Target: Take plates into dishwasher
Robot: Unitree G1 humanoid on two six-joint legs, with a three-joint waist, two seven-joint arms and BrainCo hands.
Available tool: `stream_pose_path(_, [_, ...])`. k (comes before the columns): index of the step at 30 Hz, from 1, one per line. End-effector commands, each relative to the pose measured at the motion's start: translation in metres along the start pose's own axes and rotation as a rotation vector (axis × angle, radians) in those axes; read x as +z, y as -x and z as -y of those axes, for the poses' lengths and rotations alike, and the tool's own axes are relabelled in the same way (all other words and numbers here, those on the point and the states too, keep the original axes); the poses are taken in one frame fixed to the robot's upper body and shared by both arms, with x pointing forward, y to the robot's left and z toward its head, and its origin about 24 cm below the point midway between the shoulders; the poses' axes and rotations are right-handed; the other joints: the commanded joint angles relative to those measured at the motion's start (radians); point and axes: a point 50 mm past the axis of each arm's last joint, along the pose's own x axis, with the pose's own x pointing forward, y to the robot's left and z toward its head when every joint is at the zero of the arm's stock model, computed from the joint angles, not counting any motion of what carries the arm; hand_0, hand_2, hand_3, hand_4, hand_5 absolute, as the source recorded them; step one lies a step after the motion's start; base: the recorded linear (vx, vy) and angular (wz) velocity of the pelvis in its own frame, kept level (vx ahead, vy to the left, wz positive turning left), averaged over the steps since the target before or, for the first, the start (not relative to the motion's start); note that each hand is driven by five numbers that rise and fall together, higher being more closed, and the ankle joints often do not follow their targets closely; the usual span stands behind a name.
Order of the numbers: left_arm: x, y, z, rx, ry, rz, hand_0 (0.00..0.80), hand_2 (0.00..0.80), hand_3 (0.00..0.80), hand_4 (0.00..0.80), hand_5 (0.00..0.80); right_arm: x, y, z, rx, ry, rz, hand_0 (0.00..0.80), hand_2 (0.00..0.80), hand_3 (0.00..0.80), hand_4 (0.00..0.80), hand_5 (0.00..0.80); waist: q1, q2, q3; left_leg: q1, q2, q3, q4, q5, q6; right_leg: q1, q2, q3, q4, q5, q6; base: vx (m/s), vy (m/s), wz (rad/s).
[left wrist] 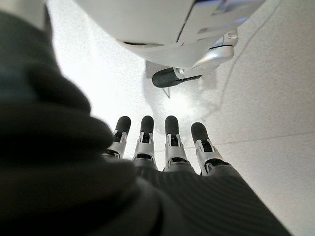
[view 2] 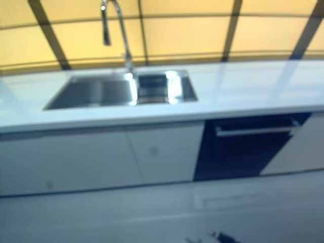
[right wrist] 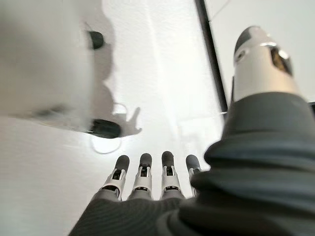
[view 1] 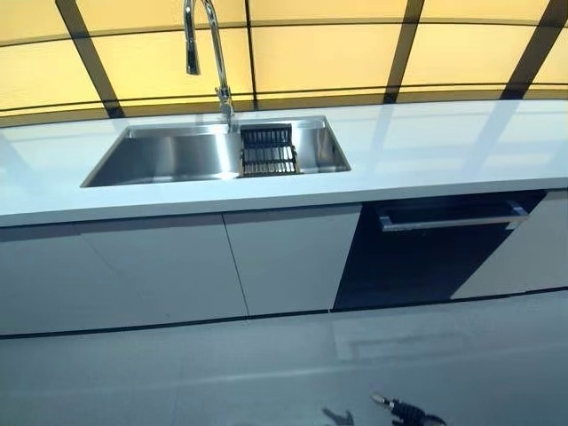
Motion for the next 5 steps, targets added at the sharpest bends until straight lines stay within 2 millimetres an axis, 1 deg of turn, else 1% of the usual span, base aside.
stream_pose_path(1, [-0.0031, -0.001, 0.0081, 0.017, -0.015, -0.058, 0.0, 0.0, 0.0, 0.0, 0.0, 0.0, -0.003, -0.0208, 0.039, -0.017, -0.036, 0.0, 0.0, 0.0, 0.0, 0.0, 0.001, -0.043, 0.03, 0.002, -0.044, 0.016, -0.027, 0.014, 0.047, 0.018, 0.007, 0.018, -0.002, 0.001, 0.026, 0.0, 0.0, 0.0])
stream_pose_path(5, [0.0011, -0.0011, 0.0087, 0.034, -0.044, -0.034, 0.0, 0.0, 0.0, 0.0, 0.0, -0.0048, -0.003, -0.0212, 0.033, 0.005, -0.055, 0.0, 0.0, 0.0, 0.0, 0.0, 0.002, -0.046, 0.034, 0.007, -0.045, 0.018, -0.027, 0.009, 0.05, 0.02, 0.006, 0.016, -0.002, 0.002, 0.03, 0.0, 0.0, 0.0])
